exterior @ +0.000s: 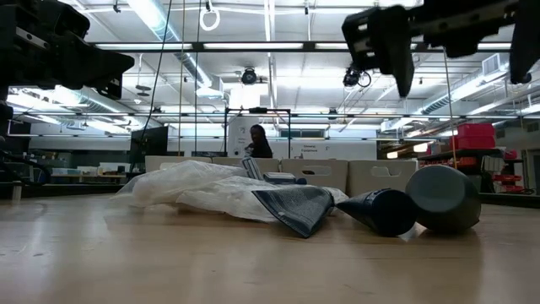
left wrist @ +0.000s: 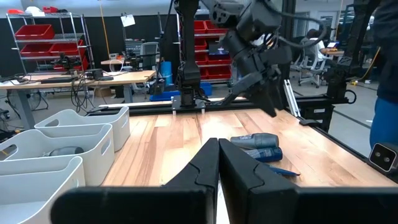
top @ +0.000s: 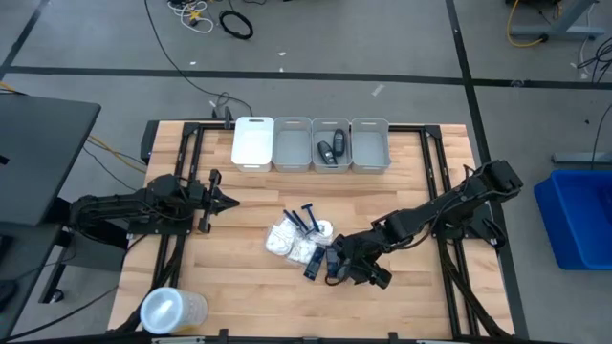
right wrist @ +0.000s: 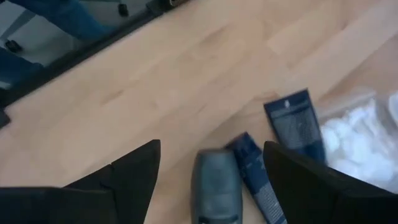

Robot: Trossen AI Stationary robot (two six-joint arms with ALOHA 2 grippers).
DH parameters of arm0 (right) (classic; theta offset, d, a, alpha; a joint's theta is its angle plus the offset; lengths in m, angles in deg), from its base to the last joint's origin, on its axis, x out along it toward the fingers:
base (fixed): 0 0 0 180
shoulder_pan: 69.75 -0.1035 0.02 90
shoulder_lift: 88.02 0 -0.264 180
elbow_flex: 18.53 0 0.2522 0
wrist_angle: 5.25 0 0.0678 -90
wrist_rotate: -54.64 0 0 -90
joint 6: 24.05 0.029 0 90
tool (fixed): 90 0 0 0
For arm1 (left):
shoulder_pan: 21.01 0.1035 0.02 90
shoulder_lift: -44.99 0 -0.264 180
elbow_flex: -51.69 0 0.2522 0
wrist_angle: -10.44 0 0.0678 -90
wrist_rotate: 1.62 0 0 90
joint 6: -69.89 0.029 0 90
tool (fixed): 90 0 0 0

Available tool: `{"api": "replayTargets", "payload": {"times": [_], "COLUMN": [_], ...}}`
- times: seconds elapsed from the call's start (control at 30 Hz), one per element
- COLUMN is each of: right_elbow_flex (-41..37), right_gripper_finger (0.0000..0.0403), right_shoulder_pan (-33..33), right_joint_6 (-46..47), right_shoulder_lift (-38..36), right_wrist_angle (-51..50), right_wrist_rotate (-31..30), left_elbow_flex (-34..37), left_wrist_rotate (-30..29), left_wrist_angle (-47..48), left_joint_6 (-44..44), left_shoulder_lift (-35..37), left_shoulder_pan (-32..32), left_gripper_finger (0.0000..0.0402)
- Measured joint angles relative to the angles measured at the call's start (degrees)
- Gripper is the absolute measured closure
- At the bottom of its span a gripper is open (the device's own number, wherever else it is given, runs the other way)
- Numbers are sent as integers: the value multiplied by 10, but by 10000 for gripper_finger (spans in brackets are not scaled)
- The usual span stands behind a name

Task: Pick & Place Travel size toiletries
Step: Put the gray deodorant into the middle gray bin

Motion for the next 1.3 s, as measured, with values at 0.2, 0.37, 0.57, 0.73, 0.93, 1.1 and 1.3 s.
{"api": "replayTargets", "payload": {"times": [0.2, 0.37, 0.57, 0.73, 0.93, 1.1, 1.3], "right_elbow_flex": [-34, -38, -38, -38, -45, -76, -102], "right_gripper_finger": [107, 103, 112, 117, 111, 105, 110], "right_shoulder_pan": [15, 31, 39, 37, 36, 28, 19], "right_joint_6": [-6, -6, -3, 9, 6, 5, 2], "right_shoulder_lift": [0, 0, 21, 53, 66, 66, 66], "right_wrist_angle": [33, 45, 58, 73, 77, 88, 106], "right_wrist_rotate": [0, 0, 1, 5, 5, 5, -23], "left_elbow_flex": [0, 0, 0, 0, 0, 0, 0], "left_wrist_rotate": [0, 0, 0, 0, 0, 0, 0], "left_wrist_angle": [0, 0, 0, 0, 0, 0, 0], "left_joint_6": [0, 0, 0, 0, 0, 0, 0], "left_shoulder_lift": [0, 0, 0, 0, 0, 0, 0], "left_shoulder_pan": [0, 0, 0, 0, 0, 0, 0], "left_gripper_finger": [386, 386, 385, 385, 385, 385, 386]}}
